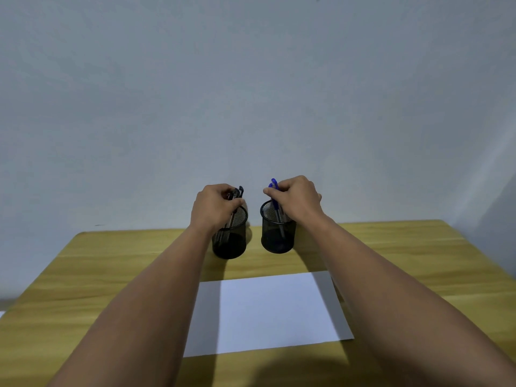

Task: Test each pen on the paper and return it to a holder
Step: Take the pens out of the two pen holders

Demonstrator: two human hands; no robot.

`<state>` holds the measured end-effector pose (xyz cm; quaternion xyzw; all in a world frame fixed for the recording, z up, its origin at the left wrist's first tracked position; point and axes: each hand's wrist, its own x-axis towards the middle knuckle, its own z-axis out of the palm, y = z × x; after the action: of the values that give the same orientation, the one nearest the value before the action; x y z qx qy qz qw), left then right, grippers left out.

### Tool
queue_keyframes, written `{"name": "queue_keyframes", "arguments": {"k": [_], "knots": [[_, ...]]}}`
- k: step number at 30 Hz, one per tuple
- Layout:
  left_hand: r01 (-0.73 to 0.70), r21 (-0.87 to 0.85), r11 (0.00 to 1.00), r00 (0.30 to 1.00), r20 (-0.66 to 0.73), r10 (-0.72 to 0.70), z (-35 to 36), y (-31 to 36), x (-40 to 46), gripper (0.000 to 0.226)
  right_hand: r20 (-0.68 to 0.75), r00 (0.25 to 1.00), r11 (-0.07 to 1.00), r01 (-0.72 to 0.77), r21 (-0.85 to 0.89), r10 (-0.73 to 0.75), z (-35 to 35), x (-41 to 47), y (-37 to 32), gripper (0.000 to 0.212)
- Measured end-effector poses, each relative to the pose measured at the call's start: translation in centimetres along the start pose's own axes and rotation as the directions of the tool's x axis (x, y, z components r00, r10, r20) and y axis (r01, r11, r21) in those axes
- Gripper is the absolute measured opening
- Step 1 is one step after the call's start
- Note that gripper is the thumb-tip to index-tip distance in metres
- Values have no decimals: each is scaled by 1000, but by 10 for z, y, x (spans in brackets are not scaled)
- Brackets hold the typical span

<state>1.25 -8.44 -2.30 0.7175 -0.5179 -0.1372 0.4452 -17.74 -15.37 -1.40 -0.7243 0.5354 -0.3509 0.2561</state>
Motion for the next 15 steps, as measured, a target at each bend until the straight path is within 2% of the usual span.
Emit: {"name": "queue_keyframes", "arguments": {"k": [3,7,15], "knots": [[-7,-23,1000,999,-36,7,-1,3,0,22,-46,999,977,5,214,5,-10,-3,-2,32],[-43,-63,997,996,-86,38,-3,11,-1,19,-96,993,923,-27,385,69,-24,-6,-5,28],[-118,-220,968,981,-174,80,-34,57,-9,15,-227,971,890,41,455,71,-69,-16,-29,24]]}}
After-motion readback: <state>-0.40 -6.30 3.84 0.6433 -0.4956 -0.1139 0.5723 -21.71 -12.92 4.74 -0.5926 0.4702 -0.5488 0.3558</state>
